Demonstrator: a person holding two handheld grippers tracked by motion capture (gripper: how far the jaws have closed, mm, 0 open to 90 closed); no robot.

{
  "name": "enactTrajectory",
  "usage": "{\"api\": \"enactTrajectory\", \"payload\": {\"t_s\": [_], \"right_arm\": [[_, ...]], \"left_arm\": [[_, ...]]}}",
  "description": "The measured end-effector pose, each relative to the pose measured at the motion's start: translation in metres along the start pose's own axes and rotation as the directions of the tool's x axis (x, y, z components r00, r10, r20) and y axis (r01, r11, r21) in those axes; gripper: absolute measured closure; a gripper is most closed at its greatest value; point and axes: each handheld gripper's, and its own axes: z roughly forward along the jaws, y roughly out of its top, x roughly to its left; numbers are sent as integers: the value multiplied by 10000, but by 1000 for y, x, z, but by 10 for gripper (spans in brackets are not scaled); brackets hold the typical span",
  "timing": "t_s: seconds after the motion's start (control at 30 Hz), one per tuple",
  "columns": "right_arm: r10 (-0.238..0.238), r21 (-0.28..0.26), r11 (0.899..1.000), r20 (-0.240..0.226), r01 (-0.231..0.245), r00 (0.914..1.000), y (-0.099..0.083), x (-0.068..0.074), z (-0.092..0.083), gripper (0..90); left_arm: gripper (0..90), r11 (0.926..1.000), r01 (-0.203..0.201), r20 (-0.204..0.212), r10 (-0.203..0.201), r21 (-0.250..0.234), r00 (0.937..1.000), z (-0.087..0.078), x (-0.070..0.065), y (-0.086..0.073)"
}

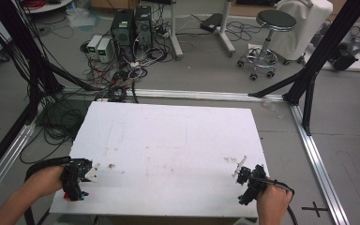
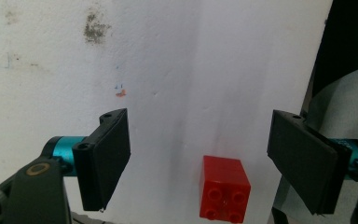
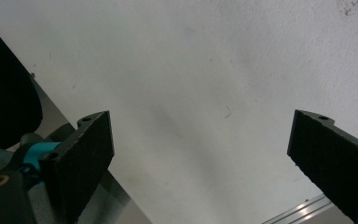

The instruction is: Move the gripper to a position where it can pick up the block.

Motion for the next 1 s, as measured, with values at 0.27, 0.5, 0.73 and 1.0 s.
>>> {"api": "enactTrajectory", "payload": {"t_s": [0.27,0.5,0.73,1.0], "right_arm": [[-32,-19,10000,-10,32,10000,0,0,0,62],[-32,-36,10000,-25,32,10000,0,0,-1,62],[-16,-18,10000,4,16,10000,1,1,0,62],[-19,2,10000,-38,19,10000,1,1,0,62]], "left_arm": [[215,9997,-222,-87,222,52,9997,-4,3,-12],[215,9993,-369,-44,370,93,9993,-7,5,-22],[215,9980,-593,-4,593,198,9982,-5,1,-31],[215,9975,-601,73,599,382,9982,0,-2,-39]]}}
